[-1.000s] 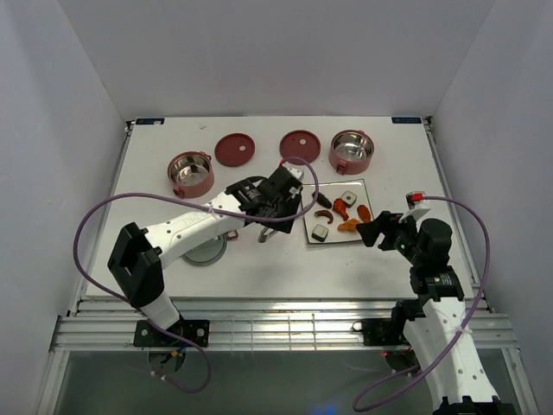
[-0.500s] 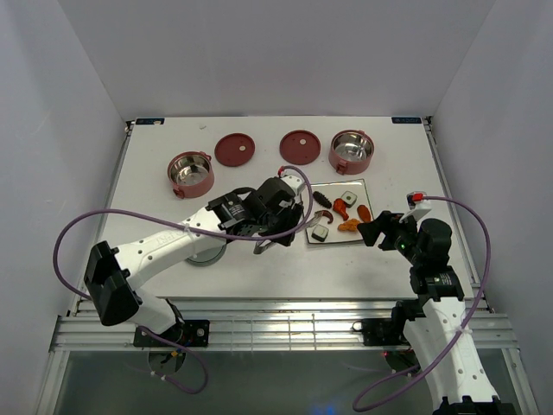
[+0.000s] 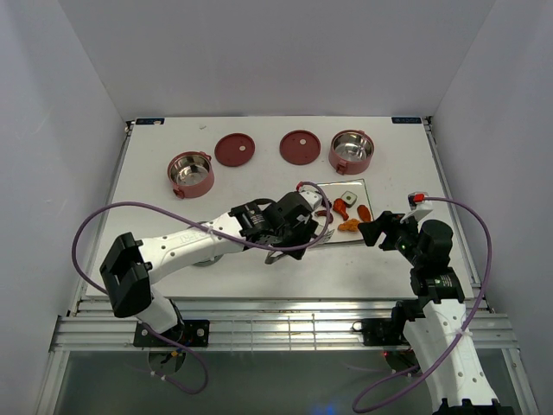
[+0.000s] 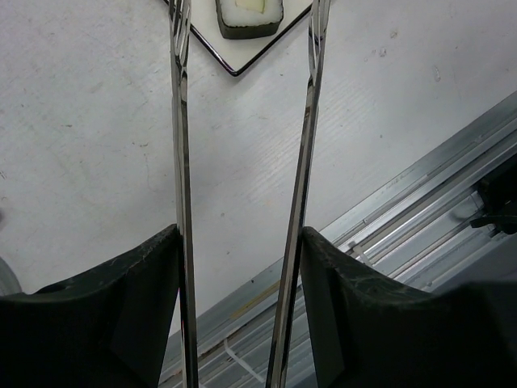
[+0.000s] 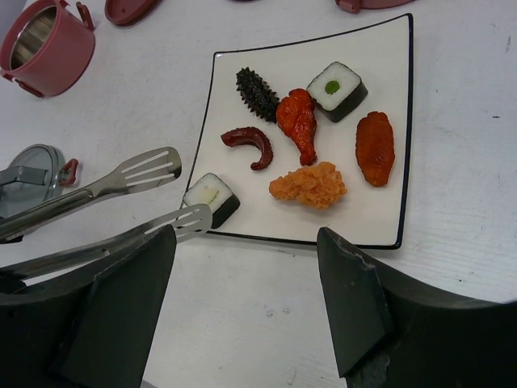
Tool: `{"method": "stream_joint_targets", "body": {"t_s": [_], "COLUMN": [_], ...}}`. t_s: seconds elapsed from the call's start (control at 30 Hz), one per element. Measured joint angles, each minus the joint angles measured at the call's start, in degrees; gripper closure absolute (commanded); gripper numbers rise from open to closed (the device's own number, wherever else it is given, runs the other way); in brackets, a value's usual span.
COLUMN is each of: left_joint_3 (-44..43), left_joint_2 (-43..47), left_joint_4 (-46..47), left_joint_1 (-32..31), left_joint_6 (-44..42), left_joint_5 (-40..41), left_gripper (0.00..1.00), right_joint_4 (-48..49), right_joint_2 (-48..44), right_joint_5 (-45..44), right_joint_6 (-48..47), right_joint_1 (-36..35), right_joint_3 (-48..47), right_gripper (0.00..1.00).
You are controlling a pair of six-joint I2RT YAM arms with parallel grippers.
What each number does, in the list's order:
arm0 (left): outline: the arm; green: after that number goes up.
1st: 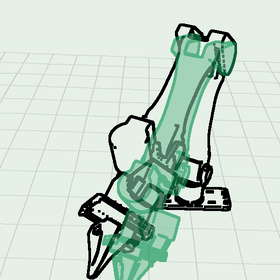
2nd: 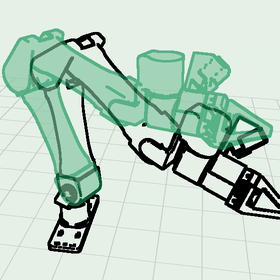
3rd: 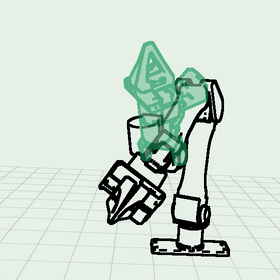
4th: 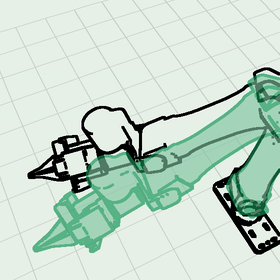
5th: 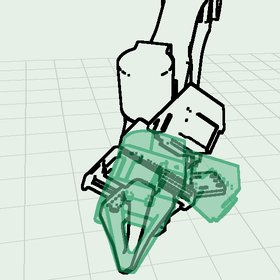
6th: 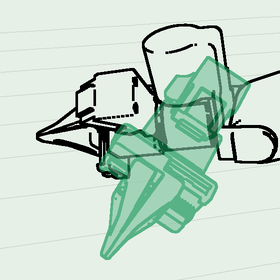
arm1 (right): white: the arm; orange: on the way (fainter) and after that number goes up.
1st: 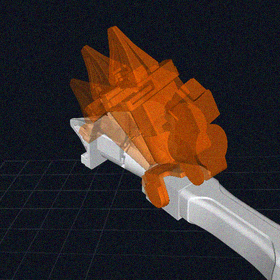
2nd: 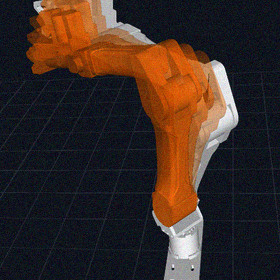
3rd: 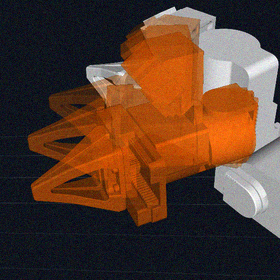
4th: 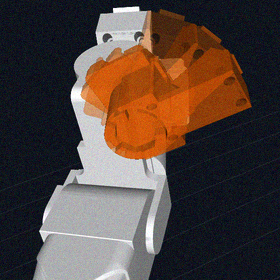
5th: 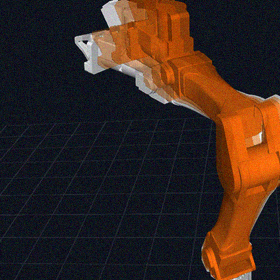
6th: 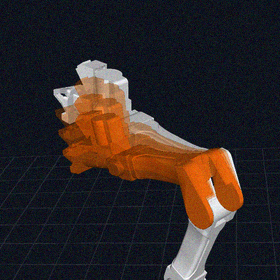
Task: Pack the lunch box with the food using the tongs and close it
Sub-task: Pick up the fake food from the plate.
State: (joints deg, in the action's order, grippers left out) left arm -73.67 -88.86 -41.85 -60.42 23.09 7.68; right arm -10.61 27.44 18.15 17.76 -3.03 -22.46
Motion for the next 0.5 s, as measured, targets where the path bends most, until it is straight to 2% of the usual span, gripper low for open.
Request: {"method": "stream_joint_targets", "body": {"t_s": [0.5], "left_joint_3": [-0.5], "left_joint_2": [-3.7], "left_joint_4": [1.3], "left_joint_1": [-0.6], "left_joint_6": [-0.5], "left_joint_5": [1.1], "left_gripper": [0.32], "right_joint_4": [0.0], "right_joint_2": [0.0], "right_joint_5": [0.0], "right_joint_6": [-0.1], "right_joint_1": [0.0], "right_joint_3": [0.0], "right_gripper": [0.24]}}
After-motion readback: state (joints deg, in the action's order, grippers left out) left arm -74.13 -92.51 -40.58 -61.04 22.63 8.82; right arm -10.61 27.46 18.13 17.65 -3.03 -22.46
